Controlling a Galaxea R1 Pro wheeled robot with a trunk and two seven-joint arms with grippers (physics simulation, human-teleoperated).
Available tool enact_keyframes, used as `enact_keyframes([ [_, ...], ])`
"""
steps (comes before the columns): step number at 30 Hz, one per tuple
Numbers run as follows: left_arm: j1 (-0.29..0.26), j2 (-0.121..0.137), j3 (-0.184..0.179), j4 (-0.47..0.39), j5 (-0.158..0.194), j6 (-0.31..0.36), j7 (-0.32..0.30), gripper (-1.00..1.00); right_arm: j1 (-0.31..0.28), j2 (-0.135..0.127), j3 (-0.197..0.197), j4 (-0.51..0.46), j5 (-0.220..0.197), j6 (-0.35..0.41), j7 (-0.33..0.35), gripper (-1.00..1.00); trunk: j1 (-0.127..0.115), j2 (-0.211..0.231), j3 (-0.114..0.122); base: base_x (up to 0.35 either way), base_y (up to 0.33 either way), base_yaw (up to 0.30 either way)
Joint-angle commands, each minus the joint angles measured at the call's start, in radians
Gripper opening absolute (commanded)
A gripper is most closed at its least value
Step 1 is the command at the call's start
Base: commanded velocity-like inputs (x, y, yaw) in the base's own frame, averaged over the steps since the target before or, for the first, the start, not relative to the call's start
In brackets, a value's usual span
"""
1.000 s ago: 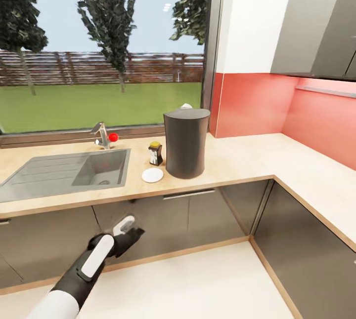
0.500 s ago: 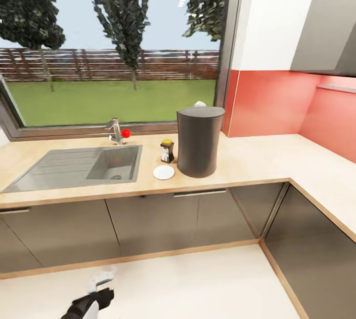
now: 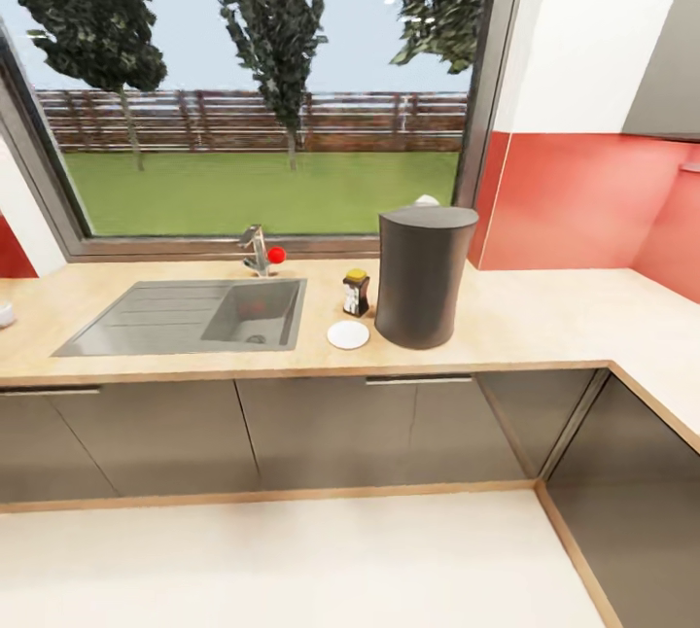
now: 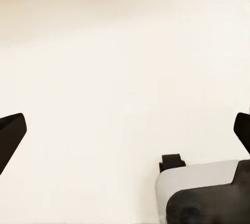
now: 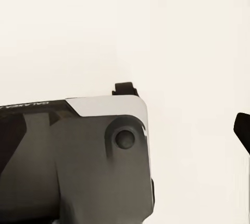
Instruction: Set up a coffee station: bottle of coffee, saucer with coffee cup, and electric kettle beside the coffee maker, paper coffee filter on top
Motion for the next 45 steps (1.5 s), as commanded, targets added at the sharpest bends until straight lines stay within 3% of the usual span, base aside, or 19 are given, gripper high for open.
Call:
enact_keyframes([
  [1, -0.001, 0.001, -0.008, 0.009, 0.004, -0.007, -0.02, 1.0, 0.0, -0.001, 0.009, -0.003, -0.01, 0.006, -0.004, 1.0, 0.001, -0.002, -0.003, 0.0, 0.0, 0.212],
  [5, -0.001, 0.004, -0.009, 0.067, 0.0, 0.007, -0.144, 1.0, 0.0, -0.003, 0.008, -0.003, -0.01, 0.007, -0.002, 1.0, 0.001, -0.002, -0.007, 0.0, 0.0, 0.215],
  [10, -0.001, 0.002, -0.011, 0.103, -0.002, 0.083, -0.179, 1.0, 0.0, -0.002, 0.009, -0.003, -0.01, 0.007, -0.002, 1.0, 0.001, -0.002, -0.013, 0.0, 0.0, 0.218],
  [16, -0.001, 0.002, -0.012, 0.111, -0.007, 0.112, -0.181, 1.0, 0.0, -0.002, 0.008, -0.003, -0.01, 0.007, -0.002, 1.0, 0.001, -0.002, -0.018, 0.0, 0.0, 0.236],
  [19, -0.001, 0.003, -0.012, 0.116, -0.006, 0.131, -0.143, 1.0, 0.0, -0.002, 0.008, -0.003, -0.011, 0.007, -0.002, 1.0, 0.001, -0.002, -0.02, 0.0, 0.0, 0.261],
  [26, -0.001, -0.017, -0.014, 0.128, -0.001, 0.203, 0.052, 1.0, 0.0, -0.002, 0.008, -0.003, -0.01, 0.007, -0.003, 1.0, 0.001, -0.002, -0.023, 0.0, 0.0, 0.273],
  [34, 0.0, -0.054, -0.015, 0.132, -0.007, 0.212, 0.079, 1.0, 0.0, 0.003, 0.01, -0.002, -0.01, 0.007, -0.002, 1.0, 0.001, -0.002, -0.025, 0.0, 0.0, 0.275],
  [45, -0.002, -0.057, -0.022, 0.13, -0.023, 0.215, 0.073, 1.0, 0.0, 0.004, 0.008, -0.002, -0.01, 0.007, -0.003, 1.0, 0.001, -0.002, -0.025, 0.0, 0.0, 0.276],
])
